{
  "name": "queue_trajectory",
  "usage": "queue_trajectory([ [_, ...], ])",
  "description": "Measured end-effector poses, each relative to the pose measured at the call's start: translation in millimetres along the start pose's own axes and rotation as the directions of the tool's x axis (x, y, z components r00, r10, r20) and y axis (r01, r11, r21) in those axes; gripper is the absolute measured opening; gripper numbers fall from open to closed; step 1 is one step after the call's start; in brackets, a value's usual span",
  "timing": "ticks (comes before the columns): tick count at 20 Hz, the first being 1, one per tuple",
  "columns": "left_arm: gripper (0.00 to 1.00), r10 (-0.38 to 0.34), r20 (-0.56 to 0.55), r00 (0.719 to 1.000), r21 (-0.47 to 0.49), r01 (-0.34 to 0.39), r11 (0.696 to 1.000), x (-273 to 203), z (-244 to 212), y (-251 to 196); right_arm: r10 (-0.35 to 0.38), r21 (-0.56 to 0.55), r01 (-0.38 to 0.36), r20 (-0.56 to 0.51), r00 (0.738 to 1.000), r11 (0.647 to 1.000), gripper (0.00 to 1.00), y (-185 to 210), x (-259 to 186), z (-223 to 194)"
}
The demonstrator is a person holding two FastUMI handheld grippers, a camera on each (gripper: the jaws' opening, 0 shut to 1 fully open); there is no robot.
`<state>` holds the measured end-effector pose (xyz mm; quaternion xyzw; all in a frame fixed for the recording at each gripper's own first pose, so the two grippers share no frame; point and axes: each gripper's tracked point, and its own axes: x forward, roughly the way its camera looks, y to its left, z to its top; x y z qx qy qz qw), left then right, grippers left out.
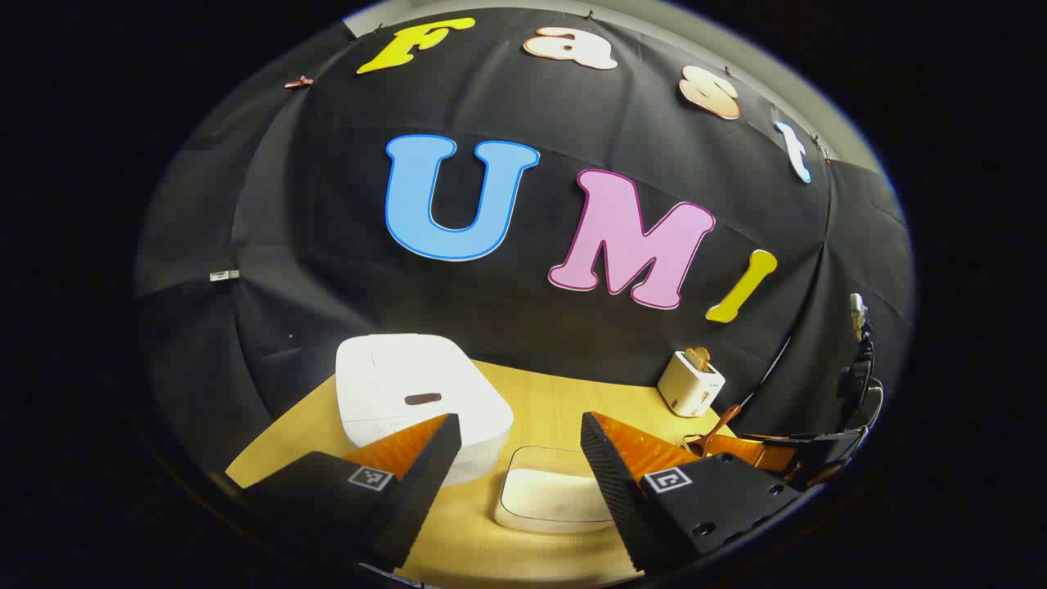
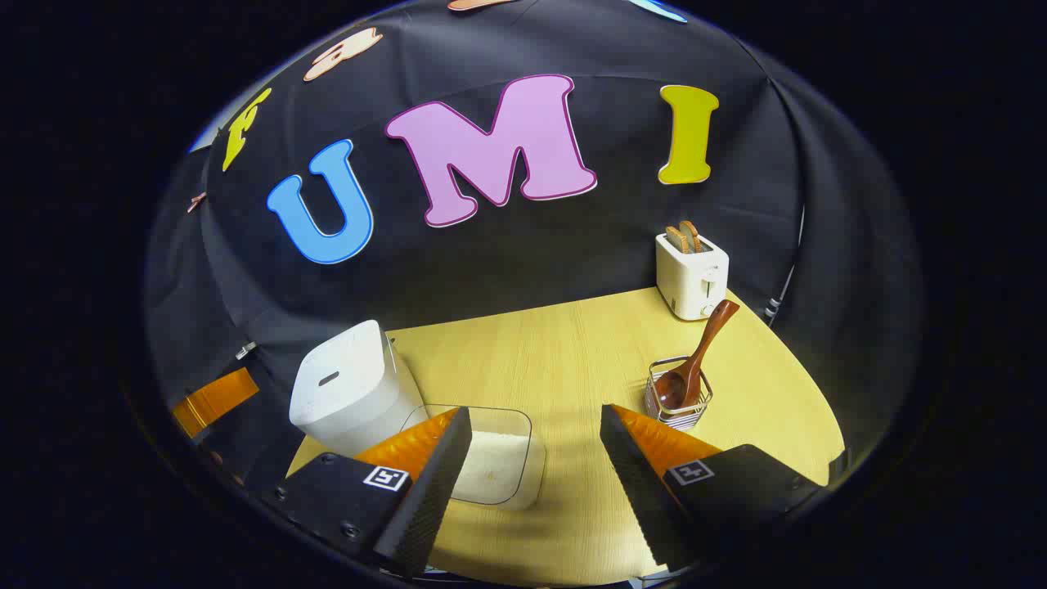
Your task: Close the left gripper, press the button to open the rice cooker; take a wooden spoon from the chopstick holder with the right hand, scoop a spoonful of rice and pour it into the rice cooker, then put the wooden spoon back into the chopstick holder.
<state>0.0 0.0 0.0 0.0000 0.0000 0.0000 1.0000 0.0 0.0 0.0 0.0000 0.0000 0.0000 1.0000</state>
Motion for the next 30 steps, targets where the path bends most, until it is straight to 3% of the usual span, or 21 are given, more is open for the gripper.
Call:
queue_trajectory([
  [6, 0.95, -0.045, 0.036, 0.998, 0.067, 0.043, 0.997, 6.2, 8.7, -9.2, 0.0, 0.0, 0.0, 0.0, 1.0, 1.0, 0.98, 0.0, 0.0, 0.0],
  [13, 0.95, -0.096, 0.045, 0.994, 0.067, 0.093, 0.993, 14.9, 10.5, -17.8, -0.005, -0.003, 0.005, -0.008, 1.0, 1.0, 0.98, -1.2, -1.3, -1.1],
  [15, 0.95, -0.087, 0.04, 0.995, 0.075, 0.084, 0.994, 19.6, 8.7, -13.8, 0.0, 0.058, 0.001, -0.005, 1.0, 0.998, 0.98, 3.6, -2.1, 1.5],
  [20, 0.95, -0.073, 0.014, 0.997, 0.014, 0.073, 0.997, 28.2, 6.2, -8.7, -0.037, 0.035, 0.038, -0.005, 0.999, 0.999, 0.98, -13.4, -1.2, -3.3],
  [26, 0.94, -0.039, 0.002, 0.999, 0.028, 0.039, 0.999, 45.1, 15.0, 12.8, -0.047, 0.04, 0.048, -0.026, 0.999, 0.998, 0.98, -15.2, 5.2, -8.8],
  [27, 0.92, -0.037, 0.002, 0.999, 0.026, 0.037, 0.999, 47.2, 16.2, 14.7, -0.048, 0.037, 0.049, -0.025, 0.999, 0.998, 0.98, -15.3, 6.3, -8.6],
  [28, 0.81, -0.037, 0.003, 0.999, 0.021, 0.036, 0.999, 51.7, 19.1, 18.5, -0.05, 0.032, 0.051, -0.024, 0.998, 0.998, 0.98, -14.6, 6.0, -8.0],
  [29, 0.82, -0.033, 0.0, 0.999, 0.006, 0.033, 0.999, 55.3, 21.6, 24.0, -0.052, 0.028, 0.053, -0.026, 0.998, 0.998, 0.98, -14.9, 6.2, -8.0],
  [30, 0.55, -0.029, -0.012, 0.999, -0.013, 0.029, 0.999, 60.3, 22.3, 29.9, -0.055, 0.023, 0.055, -0.029, 0.998, 0.998, 0.98, -15.5, 6.1, -8.5],
])
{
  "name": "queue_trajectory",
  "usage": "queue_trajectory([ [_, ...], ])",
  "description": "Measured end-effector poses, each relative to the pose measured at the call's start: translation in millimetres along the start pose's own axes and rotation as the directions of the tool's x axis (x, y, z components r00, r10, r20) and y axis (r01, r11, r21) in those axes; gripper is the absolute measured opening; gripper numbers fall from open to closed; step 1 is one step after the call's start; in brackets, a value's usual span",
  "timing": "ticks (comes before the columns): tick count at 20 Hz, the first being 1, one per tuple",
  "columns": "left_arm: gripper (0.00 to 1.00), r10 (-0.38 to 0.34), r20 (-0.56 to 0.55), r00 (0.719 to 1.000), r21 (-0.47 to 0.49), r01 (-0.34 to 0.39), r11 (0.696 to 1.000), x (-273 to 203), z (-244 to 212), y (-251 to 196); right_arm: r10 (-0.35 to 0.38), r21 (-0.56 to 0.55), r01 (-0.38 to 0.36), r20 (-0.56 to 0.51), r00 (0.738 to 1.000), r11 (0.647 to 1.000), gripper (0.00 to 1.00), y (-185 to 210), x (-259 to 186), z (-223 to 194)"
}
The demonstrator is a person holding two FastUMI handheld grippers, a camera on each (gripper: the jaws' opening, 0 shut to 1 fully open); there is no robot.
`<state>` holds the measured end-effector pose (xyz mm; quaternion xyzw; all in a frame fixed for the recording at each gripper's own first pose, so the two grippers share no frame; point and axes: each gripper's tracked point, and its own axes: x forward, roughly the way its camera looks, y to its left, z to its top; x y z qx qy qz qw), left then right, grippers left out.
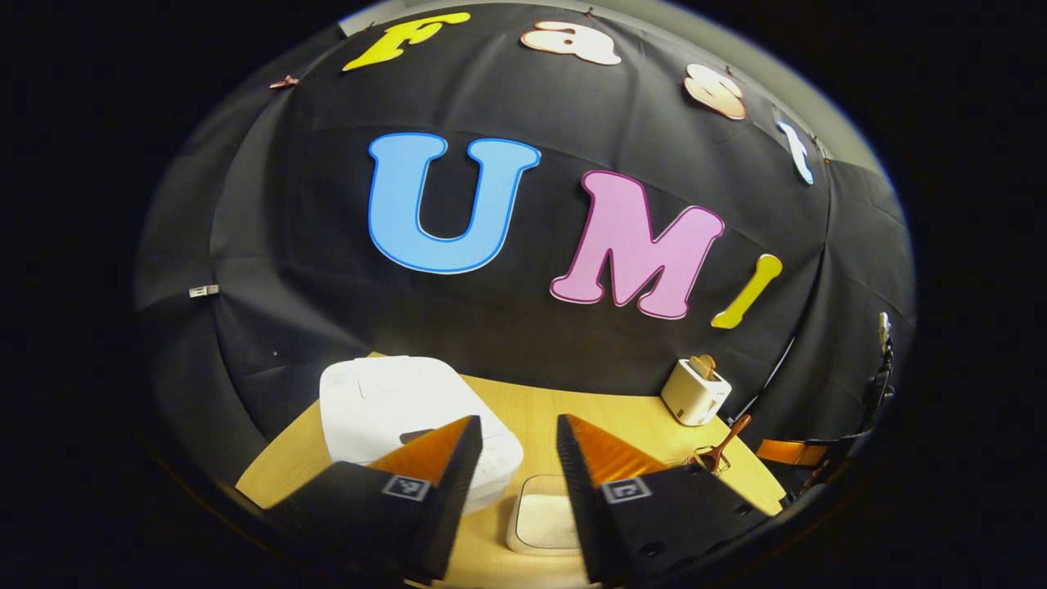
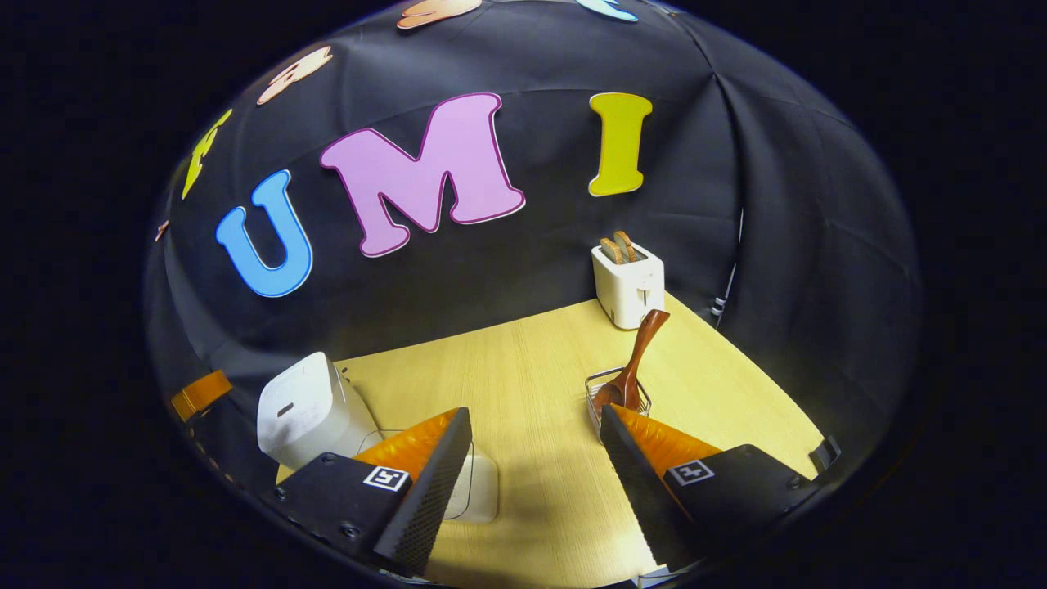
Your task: Close the left gripper, press the button to open the rice cooker; take a wooden spoon from the chopstick holder with the right hand, scoop a spoonful of rice and pour it into the rice cooker, then put the wooden spoon back into the chopstick holder.
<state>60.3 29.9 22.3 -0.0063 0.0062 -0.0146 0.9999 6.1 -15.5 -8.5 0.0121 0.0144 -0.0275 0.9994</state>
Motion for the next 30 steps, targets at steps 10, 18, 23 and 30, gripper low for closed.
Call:
queue_trajectory([
  [10, 0.05, 0.085, -0.163, 0.983, -0.025, -0.09, 0.996, 65.1, -25.2, 78.3, -0.065, -0.01, 0.065, -0.006, 0.998, 0.998, 0.99, -21.0, -6.2, -1.7],
  [18, 0.05, 0.137, -0.318, 0.938, -0.026, -0.153, 0.988, 107.1, -61.7, 96.2, -0.111, -0.002, 0.111, -0.035, 0.993, 0.994, 0.98, -32.7, -15.5, -15.8],
  [23, 0.05, 0.137, -0.353, 0.925, -0.054, -0.166, 0.985, 114.4, -74.5, 100.1, -0.105, -0.007, 0.104, -0.05, 0.993, 0.995, 0.98, -29.2, -14.8, -22.6],
  [30, 0.06, 0.149, -0.379, 0.914, -0.069, -0.188, 0.98, 114.5, -82.4, 101.9, -0.1, 0.001, 0.1, -0.059, 0.993, 0.995, 0.99, -30.5, -10.6, -24.2],
])
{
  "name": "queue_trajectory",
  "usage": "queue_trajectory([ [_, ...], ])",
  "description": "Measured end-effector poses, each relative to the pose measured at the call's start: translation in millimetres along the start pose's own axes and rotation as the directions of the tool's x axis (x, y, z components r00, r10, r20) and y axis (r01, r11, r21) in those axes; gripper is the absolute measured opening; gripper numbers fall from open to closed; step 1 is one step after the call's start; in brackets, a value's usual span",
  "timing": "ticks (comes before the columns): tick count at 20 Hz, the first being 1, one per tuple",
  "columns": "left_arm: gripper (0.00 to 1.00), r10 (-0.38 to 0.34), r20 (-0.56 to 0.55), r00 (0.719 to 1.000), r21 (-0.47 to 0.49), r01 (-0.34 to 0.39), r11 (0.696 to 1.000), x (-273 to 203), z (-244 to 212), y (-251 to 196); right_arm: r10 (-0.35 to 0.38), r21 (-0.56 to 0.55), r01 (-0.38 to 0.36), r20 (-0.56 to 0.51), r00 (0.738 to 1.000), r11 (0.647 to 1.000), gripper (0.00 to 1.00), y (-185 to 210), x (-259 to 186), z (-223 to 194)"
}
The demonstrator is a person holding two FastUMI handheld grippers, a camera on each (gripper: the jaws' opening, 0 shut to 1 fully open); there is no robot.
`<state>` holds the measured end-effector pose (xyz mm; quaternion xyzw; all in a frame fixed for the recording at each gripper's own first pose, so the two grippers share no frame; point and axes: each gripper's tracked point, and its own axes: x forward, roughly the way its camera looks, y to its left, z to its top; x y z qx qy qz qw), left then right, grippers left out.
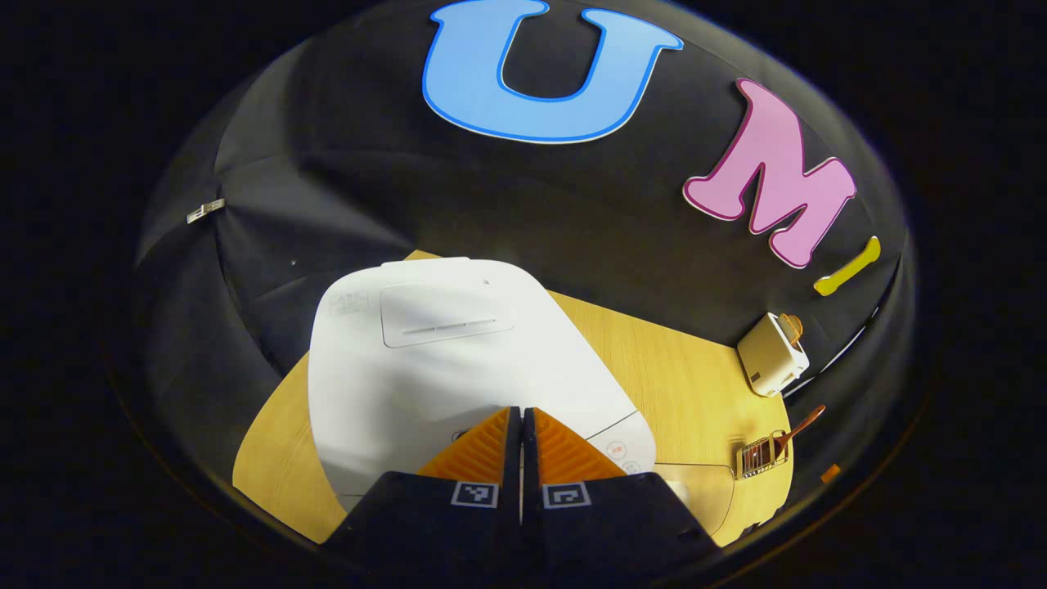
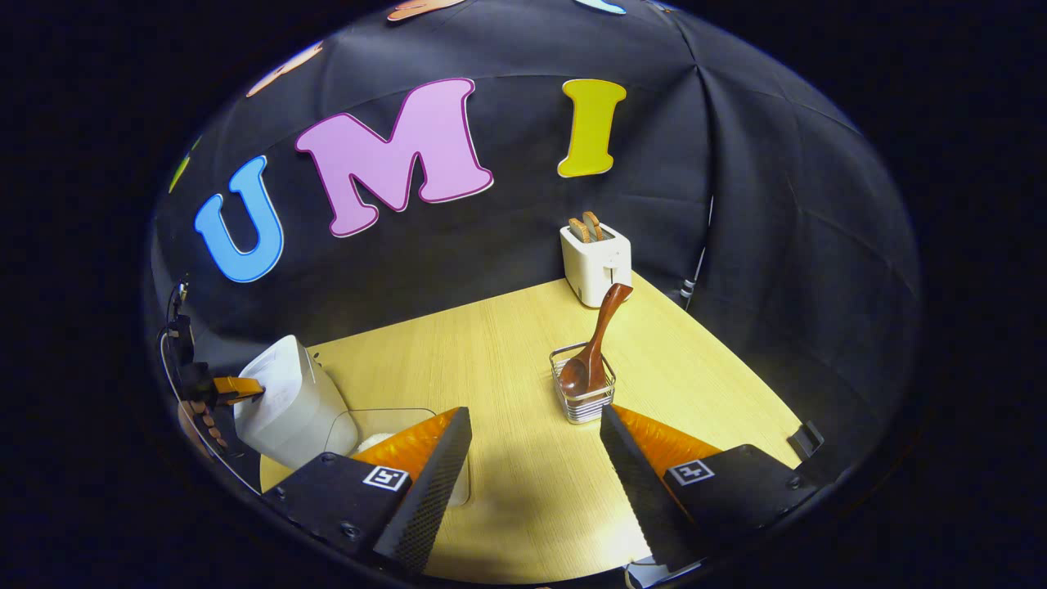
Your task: Close the left gripper, press the button to open the rice cooker; take a wooden spoon from the chopstick holder with the right hand, scoop a spoonful of rice and pour it into the rice cooker, then put the wooden spoon back into the chopstick holder.
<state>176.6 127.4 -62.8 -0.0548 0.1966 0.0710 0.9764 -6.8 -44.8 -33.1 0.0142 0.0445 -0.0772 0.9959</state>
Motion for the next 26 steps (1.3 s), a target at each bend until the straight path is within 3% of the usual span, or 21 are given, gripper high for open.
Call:
queue_trajectory([
  [7, 0.06, 0.03, -0.011, 0.999, 0.06, -0.029, 0.998, -1.9, 2.8, -2.5, 0.0, 0.001, 0.0, 0.018, 1.0, 1.0, 0.99, -6.4, 1.0, 6.6],
  [10, 0.06, 0.029, 0.11, 0.994, 0.122, -0.043, 0.992, -22.1, 36.5, -6.6, -0.006, 0.02, 0.006, 0.031, 1.0, 1.0, 0.99, -14.8, 0.4, 12.1],
  [14, 0.06, 0.058, 0.319, 0.946, 0.237, -0.139, 0.961, -65.1, 100.4, -19.6, -0.008, 0.013, 0.007, 0.039, 0.999, 1.0, 0.98, -23.6, 2.2, 17.2],
  [16, 0.05, 0.015, 0.361, 0.933, 0.257, -0.115, 0.959, -87.1, 111.9, -38.9, -0.007, 0.007, 0.006, 0.051, 0.999, 1.0, 0.98, -28.2, 5.6, 22.5],
  [23, 0.05, -0.055, 0.399, 0.915, 0.195, -0.026, 0.981, -142.8, 95.0, -70.1, 0.053, -0.03, -0.053, 0.014, 0.998, 0.998, 0.99, -49.0, 38.4, 32.0],
  [26, 0.05, -0.024, 0.386, 0.922, 0.149, -0.037, 0.988, -158.6, 75.3, -66.0, 0.088, -0.037, -0.089, -0.031, 0.996, 0.995, 0.99, -61.9, 68.6, 36.5],
])
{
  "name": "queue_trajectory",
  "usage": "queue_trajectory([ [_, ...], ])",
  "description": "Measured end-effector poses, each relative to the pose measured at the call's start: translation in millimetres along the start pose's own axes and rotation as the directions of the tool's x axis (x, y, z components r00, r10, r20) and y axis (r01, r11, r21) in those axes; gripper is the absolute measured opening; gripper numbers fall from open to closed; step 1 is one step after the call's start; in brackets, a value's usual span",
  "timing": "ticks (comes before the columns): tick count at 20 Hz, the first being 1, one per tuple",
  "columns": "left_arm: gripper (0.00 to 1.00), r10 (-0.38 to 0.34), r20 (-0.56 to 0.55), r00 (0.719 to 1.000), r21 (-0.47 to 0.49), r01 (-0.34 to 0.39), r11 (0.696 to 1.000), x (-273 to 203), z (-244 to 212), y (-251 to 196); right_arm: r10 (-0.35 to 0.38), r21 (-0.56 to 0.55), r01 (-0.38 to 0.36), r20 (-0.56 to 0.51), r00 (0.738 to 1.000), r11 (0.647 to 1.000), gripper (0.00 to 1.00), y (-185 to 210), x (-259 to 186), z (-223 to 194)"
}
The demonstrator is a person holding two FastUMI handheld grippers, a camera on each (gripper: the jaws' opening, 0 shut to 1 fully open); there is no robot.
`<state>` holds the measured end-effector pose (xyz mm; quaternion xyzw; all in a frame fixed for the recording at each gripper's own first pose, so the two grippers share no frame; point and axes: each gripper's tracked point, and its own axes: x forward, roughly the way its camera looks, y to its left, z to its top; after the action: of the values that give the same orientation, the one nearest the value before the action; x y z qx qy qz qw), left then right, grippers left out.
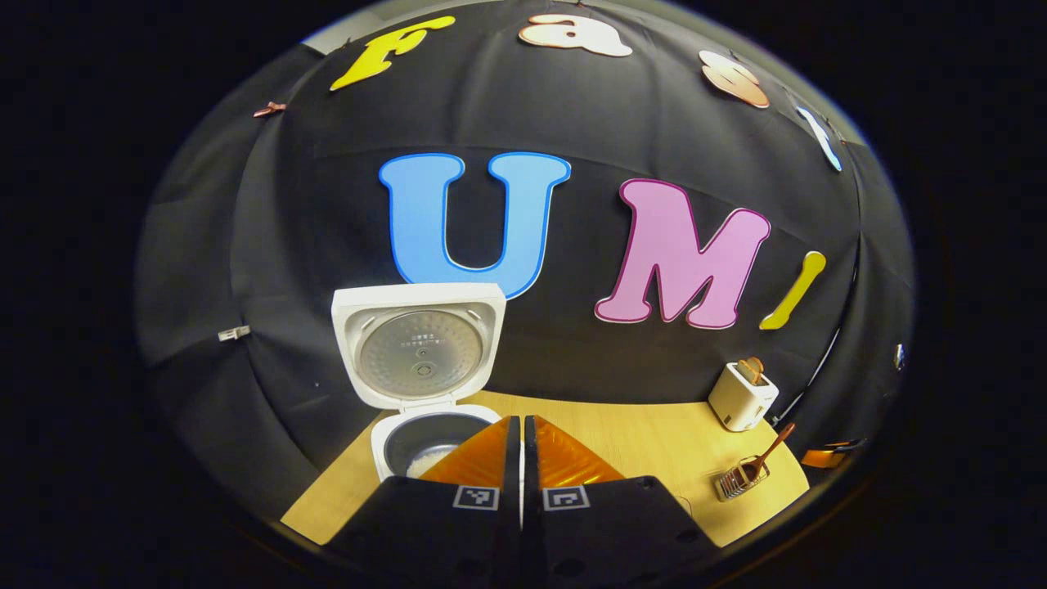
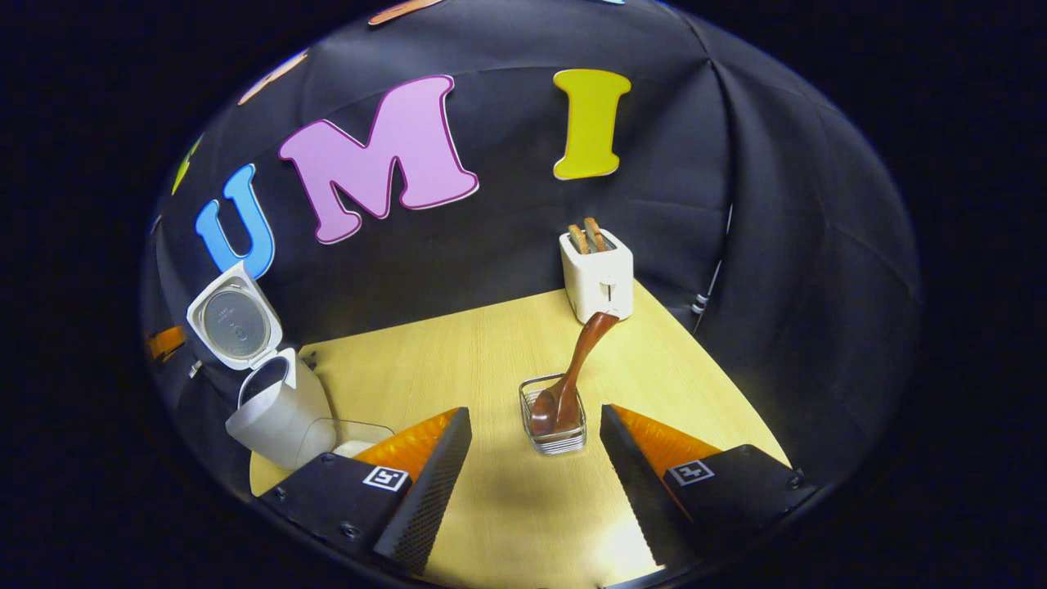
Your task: Close the left gripper, press the button to open the rice cooker; take a wooden spoon from the chopstick holder with the right hand, scoop a spoonful of rice and pour it into the rice cooker, then put the wooden spoon back into the chopstick holder.
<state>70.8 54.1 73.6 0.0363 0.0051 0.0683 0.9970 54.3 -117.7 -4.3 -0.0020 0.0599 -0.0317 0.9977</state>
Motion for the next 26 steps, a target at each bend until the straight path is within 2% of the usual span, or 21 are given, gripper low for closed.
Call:
queue_trajectory([
  [5, 0.06, 0.093, -0.009, 0.996, -0.029, -0.093, 0.995, -39.0, -19.5, 13.6, 0.033, 0.08, -0.03, -0.039, 0.999, 0.996, 0.99, -25.8, 58.8, 8.7],
  [7, 0.1, 0.119, -0.006, 0.993, -0.043, -0.12, 0.992, -53.1, -24.9, 18.4, 0.026, 0.095, -0.02, -0.055, 0.998, 0.995, 0.99, -38.5, 82.0, 8.6],
  [11, 0.24, 0.193, -0.026, 0.981, -0.073, -0.194, 0.978, -70.8, -37.3, 28.6, 0.03, 0.129, -0.02, -0.075, 0.997, 0.991, 0.99, -42.8, 119.7, 2.3],
  [15, 0.99, 0.225, 0.0, 0.974, -0.076, -0.225, 0.972, -86.6, -33.8, 30.9, 0.035, 0.165, -0.017, -0.106, 0.994, 0.986, 0.99, -45.0, 161.2, -8.1],
  [18, 0.95, 0.241, -0.011, 0.971, -0.046, -0.241, 0.969, -89.5, -35.8, 31.5, 0.02, 0.225, 0.012, -0.139, 0.99, 0.974, 0.99, -50.5, 188.2, -16.2],
  [21, 0.95, 0.258, -0.023, 0.966, -0.034, -0.258, 0.965, -92.2, -39.2, 30.8, 0.037, 0.262, 0.001, -0.137, 0.99, 0.965, 0.97, -45.6, 204.2, -12.2],
  [24, 0.95, 0.253, -0.057, 0.966, -0.057, -0.256, 0.965, -93.6, -52.3, 26.9, 0.063, 0.285, -0.006, -0.19, 0.98, 0.959, 0.96, -39.5, 216.4, -25.3],
  [25, 0.95, 0.254, -0.068, 0.965, -0.066, -0.258, 0.964, -94.2, -56.2, 27.6, 0.069, 0.291, -0.009, -0.198, 0.978, 0.957, 0.7, -39.0, 217.0, -26.6],
  [26, 0.95, 0.256, -0.076, 0.964, -0.075, -0.261, 0.962, -95.0, -58.7, 27.5, 0.077, 0.295, -0.014, -0.2, 0.977, 0.955, 0.77, -36.5, 217.7, -26.9],
])
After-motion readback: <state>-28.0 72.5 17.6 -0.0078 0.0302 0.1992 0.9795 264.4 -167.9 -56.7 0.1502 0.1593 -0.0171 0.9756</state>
